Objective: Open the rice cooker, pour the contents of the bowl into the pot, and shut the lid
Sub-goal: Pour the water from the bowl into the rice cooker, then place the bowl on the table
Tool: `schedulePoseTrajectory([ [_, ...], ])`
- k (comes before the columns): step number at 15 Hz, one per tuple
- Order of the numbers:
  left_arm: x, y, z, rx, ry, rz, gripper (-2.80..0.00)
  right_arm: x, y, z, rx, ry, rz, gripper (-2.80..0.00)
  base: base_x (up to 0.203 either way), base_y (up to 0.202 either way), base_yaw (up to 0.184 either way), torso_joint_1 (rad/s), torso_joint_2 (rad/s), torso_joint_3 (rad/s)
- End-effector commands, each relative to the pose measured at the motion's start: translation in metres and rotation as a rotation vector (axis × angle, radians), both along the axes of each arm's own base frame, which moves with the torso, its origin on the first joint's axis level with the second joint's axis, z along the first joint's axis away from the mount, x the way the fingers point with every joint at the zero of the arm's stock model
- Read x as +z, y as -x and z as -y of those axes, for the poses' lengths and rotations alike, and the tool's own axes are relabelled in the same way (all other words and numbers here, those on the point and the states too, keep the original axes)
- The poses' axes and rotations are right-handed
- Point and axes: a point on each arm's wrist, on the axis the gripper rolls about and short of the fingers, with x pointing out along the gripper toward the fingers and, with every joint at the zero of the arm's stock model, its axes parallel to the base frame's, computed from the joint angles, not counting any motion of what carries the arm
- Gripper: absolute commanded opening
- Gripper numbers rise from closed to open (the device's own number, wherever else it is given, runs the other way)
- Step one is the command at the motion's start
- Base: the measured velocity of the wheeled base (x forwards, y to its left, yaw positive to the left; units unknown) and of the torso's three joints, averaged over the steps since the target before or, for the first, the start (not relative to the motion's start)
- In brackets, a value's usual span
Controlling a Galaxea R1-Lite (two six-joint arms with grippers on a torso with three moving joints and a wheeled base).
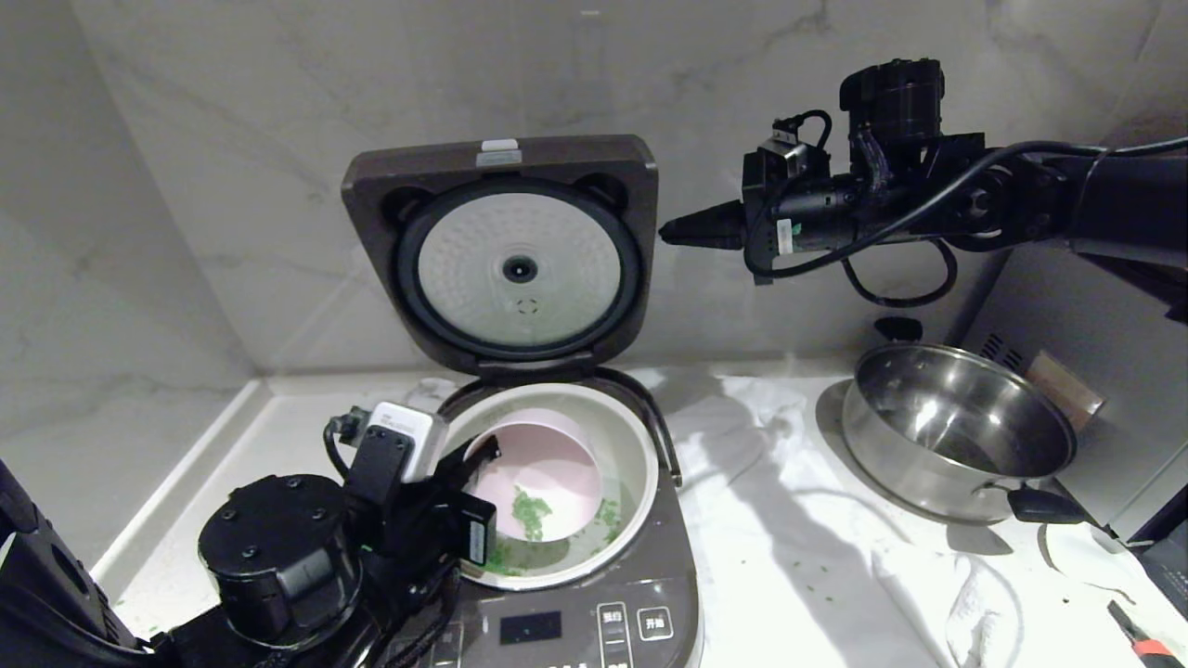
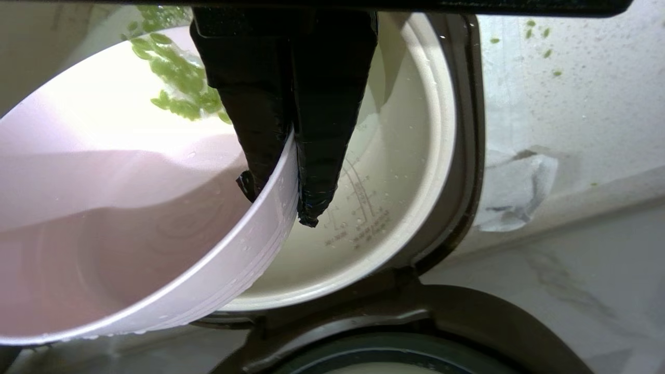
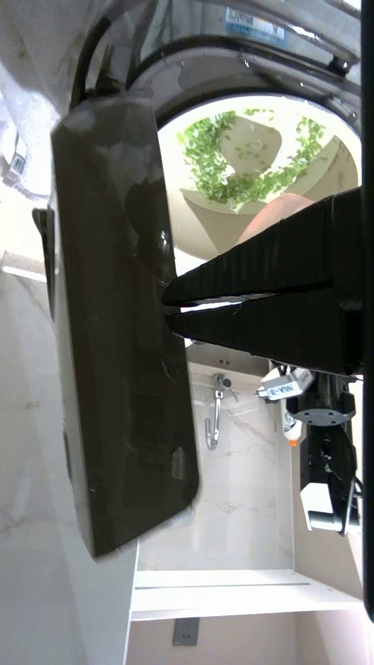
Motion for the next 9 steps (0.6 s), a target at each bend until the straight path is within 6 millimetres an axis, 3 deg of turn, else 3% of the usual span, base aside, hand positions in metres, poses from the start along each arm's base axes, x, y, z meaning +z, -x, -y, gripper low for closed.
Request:
schedulePoseTrajectory([
  [1,-0.005,-0.003,0.002,0.003,-0.016,-0.011,-2.80,0.001,0.000,0.002,0.000,-0.004,-0.004,-2.80,0.000,0.000,0.000,0.000,0.00,0.000],
  [4,0.011,-0.041,0.018,0.085,0.043,0.094,-2.80,0.001,0.000,0.001,0.002,-0.004,-0.005,-2.80,0.000,0.000,0.000,0.000,0.00,0.000],
  [6,0.009,-0.059,0.017,0.160,0.036,0.107,-2.80,0.001,0.000,0.002,0.000,-0.004,-0.005,-2.80,0.000,0.000,0.000,0.000,0.00,0.000],
  [7,0.008,-0.061,0.015,0.186,0.034,0.105,-2.80,0.001,0.000,0.002,-0.001,-0.004,-0.005,-2.80,0.000,0.000,0.000,0.000,0.00,0.000],
  [9,-0.006,-0.040,0.011,0.140,-0.023,0.039,-2.80,0.001,0.000,0.002,-0.001,-0.004,-0.005,-2.80,0.000,0.000,0.000,0.000,0.00,0.000],
])
